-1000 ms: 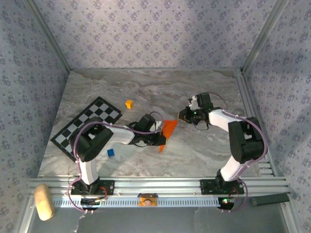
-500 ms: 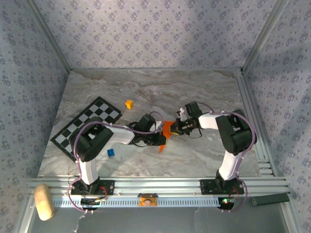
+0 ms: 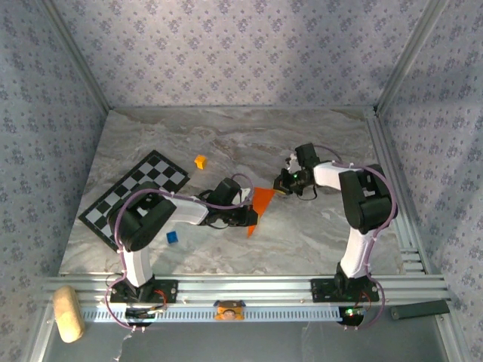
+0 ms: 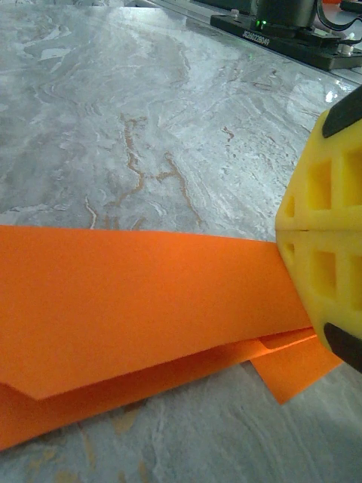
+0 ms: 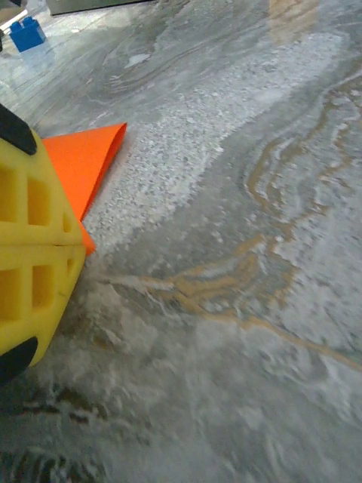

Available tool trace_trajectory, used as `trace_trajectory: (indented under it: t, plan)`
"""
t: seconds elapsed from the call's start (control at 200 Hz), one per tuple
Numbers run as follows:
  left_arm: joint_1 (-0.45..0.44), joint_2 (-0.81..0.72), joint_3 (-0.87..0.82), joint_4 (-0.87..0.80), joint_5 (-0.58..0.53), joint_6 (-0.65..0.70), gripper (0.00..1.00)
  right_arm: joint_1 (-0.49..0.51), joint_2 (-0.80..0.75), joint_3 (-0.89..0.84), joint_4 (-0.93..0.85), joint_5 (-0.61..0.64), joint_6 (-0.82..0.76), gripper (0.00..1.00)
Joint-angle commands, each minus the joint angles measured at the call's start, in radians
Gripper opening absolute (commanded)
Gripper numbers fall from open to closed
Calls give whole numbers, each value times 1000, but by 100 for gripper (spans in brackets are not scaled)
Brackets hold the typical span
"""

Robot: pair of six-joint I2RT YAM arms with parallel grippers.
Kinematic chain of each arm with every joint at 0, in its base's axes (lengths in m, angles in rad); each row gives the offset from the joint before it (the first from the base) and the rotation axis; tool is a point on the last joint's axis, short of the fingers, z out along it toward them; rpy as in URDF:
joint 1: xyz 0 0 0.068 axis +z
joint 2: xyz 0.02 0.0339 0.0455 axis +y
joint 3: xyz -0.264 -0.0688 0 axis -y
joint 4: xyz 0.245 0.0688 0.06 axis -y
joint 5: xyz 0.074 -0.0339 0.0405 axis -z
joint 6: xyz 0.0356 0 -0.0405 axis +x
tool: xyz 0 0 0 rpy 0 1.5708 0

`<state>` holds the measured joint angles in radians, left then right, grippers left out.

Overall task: Fold a paper plane with a square sheet of paper (pick it up from the middle)
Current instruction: Fold the wing for the fifth time at the center of the table.

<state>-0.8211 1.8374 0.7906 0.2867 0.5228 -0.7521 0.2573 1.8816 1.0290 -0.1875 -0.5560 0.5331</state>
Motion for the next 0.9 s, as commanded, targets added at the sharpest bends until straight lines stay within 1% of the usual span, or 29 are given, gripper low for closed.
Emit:
trace_trajectory:
  t: [0.0, 0.205, 0.335, 0.415, 0.525, 0.63, 0.895]
  plan:
    - [-20, 54, -57, -190, -41, 3, 0, -41, 20, 26, -36, 31, -2, 4]
    - [-21, 63, -52, -179, -42, 0, 0, -59, -92, -6, 6, -15, -8, 7]
    - [-23, 63, -48, -181, -44, -1, 0, -47, -183, -62, 44, -32, 9, 8]
    - [-23, 63, -51, -174, -47, -4, 0, -26, -214, -101, 82, -70, 19, 8]
    - [-25, 65, -51, -166, -47, -7, 0, 25, -212, -110, 85, -125, 5, 8]
    - [-26, 63, -55, -164, -47, -7, 0, 69, -198, -110, 63, -123, -9, 7]
    - [-26, 68, -55, -157, -50, -11, 0, 79, -146, -121, 69, -120, -2, 7]
